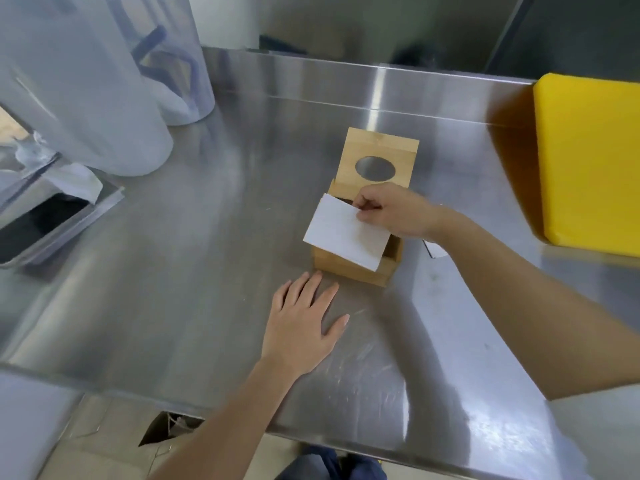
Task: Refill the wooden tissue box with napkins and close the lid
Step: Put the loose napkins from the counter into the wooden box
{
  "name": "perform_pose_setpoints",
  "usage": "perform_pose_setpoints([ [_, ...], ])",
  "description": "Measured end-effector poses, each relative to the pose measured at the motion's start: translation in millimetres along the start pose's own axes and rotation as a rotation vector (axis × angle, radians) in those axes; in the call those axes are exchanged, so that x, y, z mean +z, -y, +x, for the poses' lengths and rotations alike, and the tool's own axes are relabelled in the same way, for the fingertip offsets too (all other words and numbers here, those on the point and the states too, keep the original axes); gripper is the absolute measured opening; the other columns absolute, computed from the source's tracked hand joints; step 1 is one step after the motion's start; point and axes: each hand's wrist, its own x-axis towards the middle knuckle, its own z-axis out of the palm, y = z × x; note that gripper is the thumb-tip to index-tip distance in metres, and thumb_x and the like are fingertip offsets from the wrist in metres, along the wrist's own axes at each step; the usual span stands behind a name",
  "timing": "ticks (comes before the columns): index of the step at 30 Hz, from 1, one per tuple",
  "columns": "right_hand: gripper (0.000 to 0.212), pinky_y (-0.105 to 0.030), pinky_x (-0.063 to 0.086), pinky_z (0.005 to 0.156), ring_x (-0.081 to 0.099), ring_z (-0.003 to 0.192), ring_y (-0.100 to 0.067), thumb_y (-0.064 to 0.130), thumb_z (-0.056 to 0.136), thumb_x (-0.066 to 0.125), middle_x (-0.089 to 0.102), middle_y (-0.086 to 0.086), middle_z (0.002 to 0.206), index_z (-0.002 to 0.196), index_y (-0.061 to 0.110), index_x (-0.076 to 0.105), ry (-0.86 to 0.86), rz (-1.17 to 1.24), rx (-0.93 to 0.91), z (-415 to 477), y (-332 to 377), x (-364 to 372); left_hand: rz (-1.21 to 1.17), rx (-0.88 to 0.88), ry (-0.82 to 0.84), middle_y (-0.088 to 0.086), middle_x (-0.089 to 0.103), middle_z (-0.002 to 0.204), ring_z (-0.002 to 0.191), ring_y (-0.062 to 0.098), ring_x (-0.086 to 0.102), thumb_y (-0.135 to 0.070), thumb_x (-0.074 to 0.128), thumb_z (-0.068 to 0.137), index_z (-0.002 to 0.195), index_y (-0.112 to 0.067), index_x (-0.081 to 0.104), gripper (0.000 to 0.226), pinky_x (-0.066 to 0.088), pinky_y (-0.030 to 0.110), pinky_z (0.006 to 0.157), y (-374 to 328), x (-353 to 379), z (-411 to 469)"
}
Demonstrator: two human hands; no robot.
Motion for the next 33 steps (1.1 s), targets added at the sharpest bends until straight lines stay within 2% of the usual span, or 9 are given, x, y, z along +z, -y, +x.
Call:
perform_pose_setpoints([
  [3,0.010,-0.019,0.036,0.058,0.048,0.074,-0.014,0.011,0.090,0.051,0.055,0.001,0.082,0.084,0.009,0.058,0.022,-0.139,0.036,12.9,-4.9,10.2,0.002,-0.001,-0.017,0.006,0.054,0.134,0.126,0.024,0.044,-0.055,0.040,0.087,0.124,-0.024,0.054,0.051,0.031,0.042,0.105,0.8,0.7,0.1],
  [6,0.014,-0.034,0.042,0.063,0.050,0.074,-0.025,0.008,0.087,0.050,0.061,-0.016,0.087,0.087,-0.001,0.061,0.007,-0.286,0.112,20.5,-10.5,20.7,-0.011,-0.005,-0.033,0.005,0.053,0.135,0.126,0.024,0.045,-0.054,0.041,0.087,0.124,-0.024,0.055,0.050,0.033,0.042,0.104,1.3,2.3,0.0],
  [9,0.016,-0.044,0.051,0.068,0.053,0.071,-0.027,0.006,0.086,0.046,0.064,-0.019,0.087,0.087,-0.001,0.061,-0.016,-0.399,0.145,24.2,-11.8,30.9,-0.022,-0.006,-0.040,0.006,0.054,0.134,0.125,0.024,0.045,-0.054,0.041,0.087,0.123,-0.024,0.055,0.049,0.034,0.043,0.104,1.0,3.4,0.4],
  [14,0.017,-0.040,0.051,0.065,0.055,0.070,-0.027,0.003,0.088,0.042,0.049,-0.006,0.071,0.075,0.012,0.049,-0.005,-0.485,0.177,30.2,-14.1,41.0,-0.018,-0.012,-0.027,0.005,0.053,0.136,0.126,0.024,0.044,-0.055,0.038,0.088,0.125,-0.025,0.053,0.050,0.034,0.044,0.104,1.5,5.0,1.1],
  [16,0.021,-0.039,0.052,0.065,0.054,0.069,-0.024,0.004,0.089,0.043,0.049,-0.004,0.070,0.072,0.015,0.044,0.032,-0.511,0.188,31.8,-13.7,41.3,-0.016,-0.010,-0.026,0.005,0.053,0.135,0.126,0.024,0.045,-0.055,0.038,0.088,0.124,-0.025,0.053,0.049,0.035,0.043,0.103,1.8,4.9,1.6],
  [20,0.011,-0.039,0.056,0.068,0.059,0.072,-0.023,0.009,0.090,0.044,0.060,-0.008,0.081,0.088,0.012,0.054,0.047,-0.565,0.182,32.6,-13.1,43.6,-0.022,-0.006,-0.027,0.006,0.052,0.136,0.126,0.024,0.044,-0.055,0.040,0.088,0.124,-0.025,0.053,0.049,0.035,0.044,0.103,2.4,4.9,1.2],
  [25,0.017,-0.042,0.055,0.076,0.058,0.083,-0.025,0.019,0.091,0.045,0.064,-0.011,0.098,0.102,0.011,0.055,0.044,-0.442,0.114,25.2,-7.3,32.7,-0.014,-0.002,-0.012,0.006,0.052,0.136,0.127,0.024,0.043,-0.055,0.038,0.088,0.125,-0.025,0.052,0.050,0.034,0.044,0.103,3.0,3.9,1.6],
  [29,0.022,-0.032,0.048,0.071,0.057,0.085,-0.022,0.025,0.092,0.049,0.066,-0.008,0.104,0.109,0.014,0.057,-0.129,-0.331,-0.012,1.5,-5.9,13.3,0.000,-0.007,-0.007,0.006,0.052,0.135,0.126,0.025,0.044,-0.054,0.038,0.088,0.125,-0.025,0.052,0.050,0.034,0.043,0.103,3.3,3.8,2.2],
  [33,0.020,-0.032,0.046,0.070,0.056,0.082,-0.021,0.019,0.092,0.050,0.068,-0.008,0.100,0.107,0.012,0.061,-0.406,-0.236,0.031,-36.7,-19.8,-2.8,0.015,0.002,0.008,0.007,0.051,0.136,0.127,0.026,0.042,-0.054,0.035,0.088,0.126,-0.025,0.051,0.051,0.032,0.045,0.103,3.9,3.9,2.3],
])
